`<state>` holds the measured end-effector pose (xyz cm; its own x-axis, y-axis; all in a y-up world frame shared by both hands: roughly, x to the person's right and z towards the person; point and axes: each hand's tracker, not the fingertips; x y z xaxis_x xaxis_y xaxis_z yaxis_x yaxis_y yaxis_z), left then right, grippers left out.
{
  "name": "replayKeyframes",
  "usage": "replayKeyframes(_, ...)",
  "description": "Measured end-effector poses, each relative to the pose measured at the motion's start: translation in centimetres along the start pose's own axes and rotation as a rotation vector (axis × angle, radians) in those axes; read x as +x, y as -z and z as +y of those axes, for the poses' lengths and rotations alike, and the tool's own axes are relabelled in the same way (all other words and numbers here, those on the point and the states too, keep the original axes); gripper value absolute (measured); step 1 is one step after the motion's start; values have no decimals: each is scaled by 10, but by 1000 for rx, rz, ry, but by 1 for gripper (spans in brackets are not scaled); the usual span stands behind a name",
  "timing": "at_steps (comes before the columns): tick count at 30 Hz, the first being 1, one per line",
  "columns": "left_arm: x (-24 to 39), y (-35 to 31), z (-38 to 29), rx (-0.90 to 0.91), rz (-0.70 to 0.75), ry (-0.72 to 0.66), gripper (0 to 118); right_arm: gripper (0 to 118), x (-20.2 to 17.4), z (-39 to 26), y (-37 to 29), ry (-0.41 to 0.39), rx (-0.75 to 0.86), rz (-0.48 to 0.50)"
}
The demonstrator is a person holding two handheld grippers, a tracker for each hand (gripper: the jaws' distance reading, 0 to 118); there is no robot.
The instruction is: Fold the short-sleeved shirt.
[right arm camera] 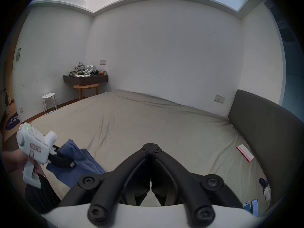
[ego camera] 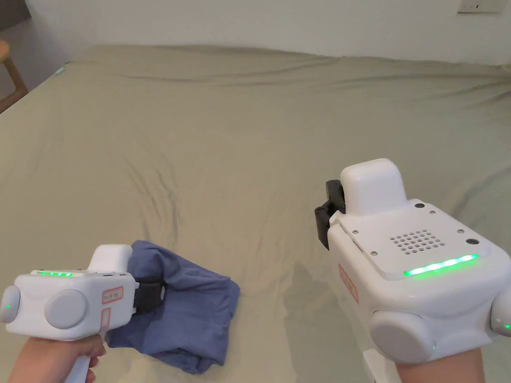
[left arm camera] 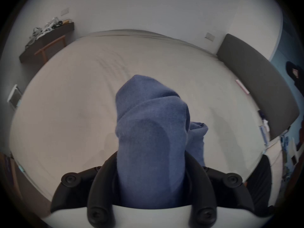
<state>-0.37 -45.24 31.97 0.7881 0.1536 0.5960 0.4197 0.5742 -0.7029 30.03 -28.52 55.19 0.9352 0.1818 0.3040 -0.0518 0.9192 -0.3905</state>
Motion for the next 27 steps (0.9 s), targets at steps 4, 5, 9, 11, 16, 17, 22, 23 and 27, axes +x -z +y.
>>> replayKeyframes(4,-57,-1,5,-20,166,41,37,2,-19,1,2,-40,15,-10)
replayKeyframes(5,-72,-2,3,-20,198,22,37,2,-23,1,2,-40,16,-10)
replayKeyframes(9,-117,-12,4,-17,245,-61,37,2,-35,3,10,-37,8,-20)
replayKeyframes(11,-140,-13,6,-21,306,-44,36,2,-39,5,17,-38,-2,-20)
replayKeyframes(16,-192,-11,10,-59,426,4,36,2,-52,4,35,-49,-36,-14)
replayKeyframes(17,-204,-11,13,-66,453,19,36,2,-54,3,39,-54,-47,-14)
replayKeyframes(22,-254,-14,29,-84,528,45,36,2,-61,-7,54,-74,-100,-11)
replayKeyframes(23,-261,-18,32,-79,568,54,36,2,-61,-8,57,-77,-110,-10)
replayKeyframes(27,-302,-21,41,-143,558,32,37,2,-61,-13,68,-59,-147,-8)
